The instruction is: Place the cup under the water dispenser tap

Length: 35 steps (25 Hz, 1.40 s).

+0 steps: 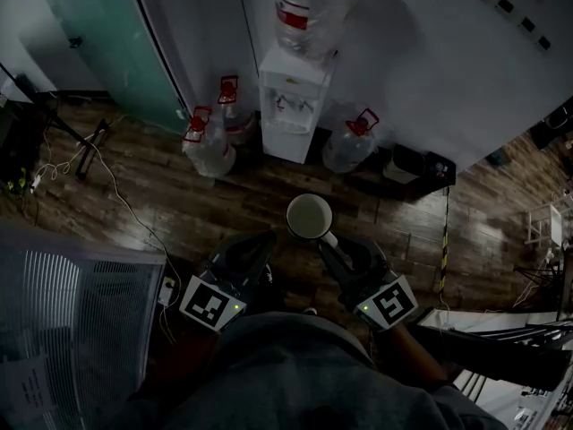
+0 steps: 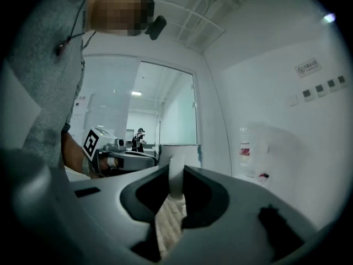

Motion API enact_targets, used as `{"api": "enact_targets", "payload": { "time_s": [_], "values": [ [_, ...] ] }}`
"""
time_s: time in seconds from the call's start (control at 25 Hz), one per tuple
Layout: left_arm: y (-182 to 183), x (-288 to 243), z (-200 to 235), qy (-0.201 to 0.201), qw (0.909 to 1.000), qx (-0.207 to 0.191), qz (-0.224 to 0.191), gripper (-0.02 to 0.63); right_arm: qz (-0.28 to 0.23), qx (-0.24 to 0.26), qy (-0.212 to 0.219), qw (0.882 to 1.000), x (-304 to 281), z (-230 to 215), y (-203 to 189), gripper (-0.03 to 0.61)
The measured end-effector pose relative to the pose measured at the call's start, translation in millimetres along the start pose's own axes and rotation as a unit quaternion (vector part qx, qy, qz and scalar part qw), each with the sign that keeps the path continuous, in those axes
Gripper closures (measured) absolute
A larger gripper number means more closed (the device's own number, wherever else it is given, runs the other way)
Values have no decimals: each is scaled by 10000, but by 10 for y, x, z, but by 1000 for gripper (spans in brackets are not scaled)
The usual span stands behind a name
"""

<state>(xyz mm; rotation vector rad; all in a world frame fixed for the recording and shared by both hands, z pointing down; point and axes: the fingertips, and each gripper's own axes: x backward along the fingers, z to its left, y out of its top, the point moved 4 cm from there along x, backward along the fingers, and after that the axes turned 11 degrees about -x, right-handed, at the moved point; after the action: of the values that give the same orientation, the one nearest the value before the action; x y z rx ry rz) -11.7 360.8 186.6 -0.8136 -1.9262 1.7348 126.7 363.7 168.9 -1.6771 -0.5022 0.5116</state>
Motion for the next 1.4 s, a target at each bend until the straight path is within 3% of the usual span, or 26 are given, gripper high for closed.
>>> {"api": "enact_targets", "payload": {
  "time_s": [0.4,0.56,0.72,1.08,1.4],
  "values": [
    [-71,-137,824,-281,9994,173,-100,606,-45,-128,-172,9998,-767,-161,58,514],
    [-132,-161,1108,-247,9995,195,-102,606,-418,-121,-187,9989,-982,-222,83,514],
    [-195,-190,1304,-173,9995,258,-81,606,-30,-214,-259,9994,-1168,-332,43,514],
    [-330,-515,1696,-3,9995,311,31,606,-116,-294,-148,9994,-1520,-848,88,514],
    [-329,-1130,2113,226,9996,157,93,606,-36,-301,11,9995,-1808,-1604,147,514]
  ]
}}
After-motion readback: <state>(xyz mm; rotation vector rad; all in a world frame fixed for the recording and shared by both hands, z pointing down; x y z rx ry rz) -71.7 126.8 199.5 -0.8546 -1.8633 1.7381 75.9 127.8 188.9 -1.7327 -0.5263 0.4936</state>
